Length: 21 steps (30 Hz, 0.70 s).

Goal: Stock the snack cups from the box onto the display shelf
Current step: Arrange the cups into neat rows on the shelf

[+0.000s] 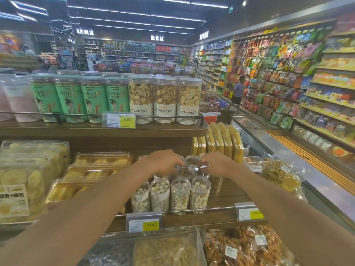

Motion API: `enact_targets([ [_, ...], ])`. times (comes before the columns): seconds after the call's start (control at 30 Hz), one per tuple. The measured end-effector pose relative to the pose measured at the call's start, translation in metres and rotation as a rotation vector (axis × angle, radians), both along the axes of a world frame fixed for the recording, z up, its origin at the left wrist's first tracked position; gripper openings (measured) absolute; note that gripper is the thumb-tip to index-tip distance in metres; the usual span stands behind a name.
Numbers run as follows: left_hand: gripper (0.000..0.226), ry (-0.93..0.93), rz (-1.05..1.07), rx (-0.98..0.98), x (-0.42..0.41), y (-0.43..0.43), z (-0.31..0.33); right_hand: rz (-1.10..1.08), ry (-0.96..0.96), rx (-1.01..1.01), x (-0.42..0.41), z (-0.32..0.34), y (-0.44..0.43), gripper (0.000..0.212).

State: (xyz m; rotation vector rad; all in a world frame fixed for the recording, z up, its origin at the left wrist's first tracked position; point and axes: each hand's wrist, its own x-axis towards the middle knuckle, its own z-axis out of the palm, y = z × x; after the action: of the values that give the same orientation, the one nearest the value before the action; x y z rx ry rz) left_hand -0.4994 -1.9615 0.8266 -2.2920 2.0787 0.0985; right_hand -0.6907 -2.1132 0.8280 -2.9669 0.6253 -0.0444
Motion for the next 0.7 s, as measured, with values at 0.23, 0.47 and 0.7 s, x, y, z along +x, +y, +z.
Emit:
enact_targets([
  [0.23, 0.07, -0.023, -0.007, 0.038, 0.0, -0.009, -0.005, 0.02, 0.013, 0.038, -0.001, -0.01, -0.009, 0.022],
  [0.47, 0.039, 0.003, -0.041, 0.052, 0.004, -0.014, -0.001, 0.033, -0.005, 0.028, -0.007, -0.013, -0.01, 0.023],
  [0.7, 0.043, 0.023, -0.061, 0.119, 0.011, -0.012, -0.002, 0.065, 0.019, 0.01, -0.009, -0.01, -0.009, 0.027],
])
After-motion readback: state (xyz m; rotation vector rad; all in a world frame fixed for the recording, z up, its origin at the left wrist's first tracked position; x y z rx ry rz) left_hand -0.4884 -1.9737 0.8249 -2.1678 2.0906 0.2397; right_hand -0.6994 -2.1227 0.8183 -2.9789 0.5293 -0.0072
